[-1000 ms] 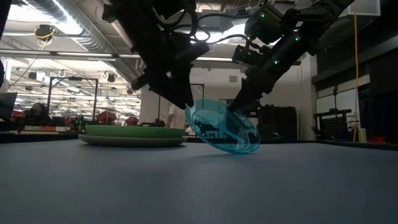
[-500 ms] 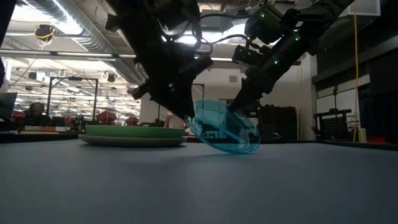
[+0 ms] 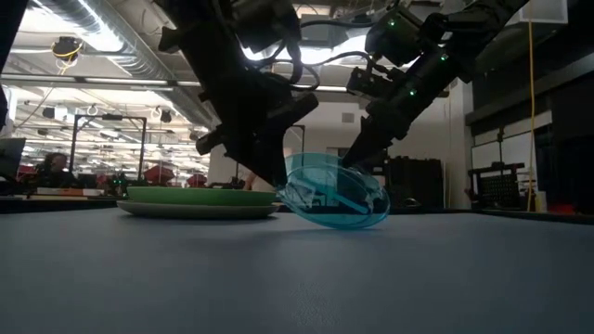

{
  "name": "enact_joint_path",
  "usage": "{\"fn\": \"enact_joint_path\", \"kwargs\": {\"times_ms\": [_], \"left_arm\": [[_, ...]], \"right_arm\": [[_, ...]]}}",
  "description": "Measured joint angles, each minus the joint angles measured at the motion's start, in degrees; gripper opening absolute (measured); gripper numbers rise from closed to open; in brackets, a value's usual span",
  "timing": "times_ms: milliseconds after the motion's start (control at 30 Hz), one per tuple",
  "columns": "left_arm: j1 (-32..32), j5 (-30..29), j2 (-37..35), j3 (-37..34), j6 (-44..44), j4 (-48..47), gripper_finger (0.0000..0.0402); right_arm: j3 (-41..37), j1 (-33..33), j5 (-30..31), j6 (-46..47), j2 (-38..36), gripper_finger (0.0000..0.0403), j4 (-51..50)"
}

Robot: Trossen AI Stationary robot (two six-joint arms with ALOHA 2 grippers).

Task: Stack plastic plates
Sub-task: Stack the blue plate on top of the light green plate

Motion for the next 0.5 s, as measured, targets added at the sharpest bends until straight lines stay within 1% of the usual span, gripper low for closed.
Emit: {"fn": "enact_joint_path", "kwargs": {"times_ms": [233, 500], "left_arm": [[0.0, 0.0, 0.0, 0.0, -0.3, 0.2, 0.0014], [0.0, 0.0, 0.0, 0.0, -0.3, 0.2, 0.0005]], "right_arm": [[0.0, 0.0, 0.0, 0.0, 0.0, 0.0000, -0.1], [0.0, 0.0, 0.0, -0.2, 0.0, 0.0001, -0.1]]}}
